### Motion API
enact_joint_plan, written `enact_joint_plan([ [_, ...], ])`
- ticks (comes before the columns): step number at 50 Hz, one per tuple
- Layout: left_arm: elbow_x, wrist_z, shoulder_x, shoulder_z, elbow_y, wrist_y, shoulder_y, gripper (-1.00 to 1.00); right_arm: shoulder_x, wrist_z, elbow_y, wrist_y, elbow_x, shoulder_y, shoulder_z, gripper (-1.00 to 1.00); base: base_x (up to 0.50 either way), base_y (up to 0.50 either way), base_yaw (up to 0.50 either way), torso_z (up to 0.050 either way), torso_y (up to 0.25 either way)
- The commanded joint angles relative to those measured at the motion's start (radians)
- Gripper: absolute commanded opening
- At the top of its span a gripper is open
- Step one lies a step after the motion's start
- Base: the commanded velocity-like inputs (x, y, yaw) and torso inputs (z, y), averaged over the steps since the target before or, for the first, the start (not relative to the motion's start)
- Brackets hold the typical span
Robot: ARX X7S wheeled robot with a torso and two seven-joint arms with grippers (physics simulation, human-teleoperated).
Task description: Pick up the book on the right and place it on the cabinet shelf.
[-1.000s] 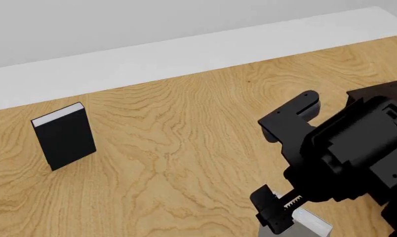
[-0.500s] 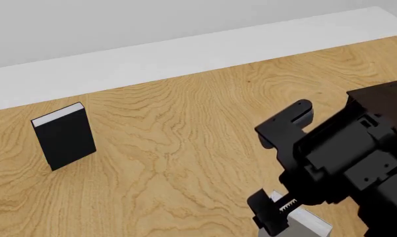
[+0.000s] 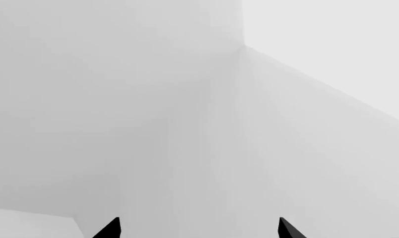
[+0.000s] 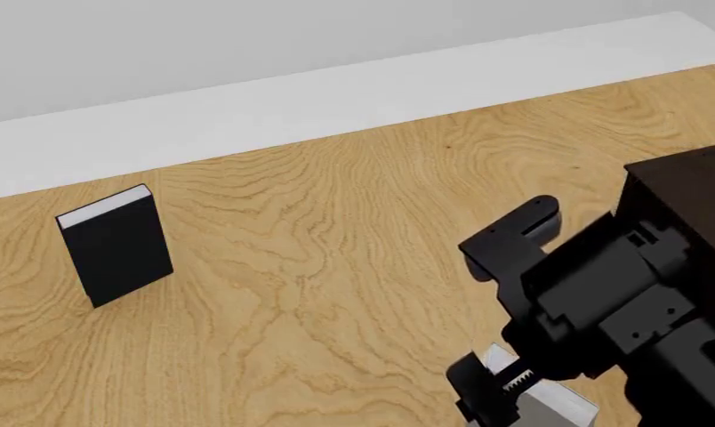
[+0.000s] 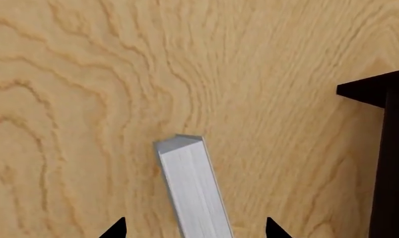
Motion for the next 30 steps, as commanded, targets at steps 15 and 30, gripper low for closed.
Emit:
enact_joint_plan([
  [15,-0.009,-0.012,-0.010,0.009,-0.001,0.013,0.010,1.00,-0.048,-0.062,0.120,-0.062,-0.042,-0.025,-0.030,1.00,0.00,0.00,0.00,0.000,0.000],
  [30,-0.015,-0.015,-0.013,0.013,-0.004,0.024,0.015,1.00,-0.098,-0.115,0.232,-0.111,-0.074,-0.044,-0.051,1.00,0.00,0.00,0.00,0.000,0.000],
])
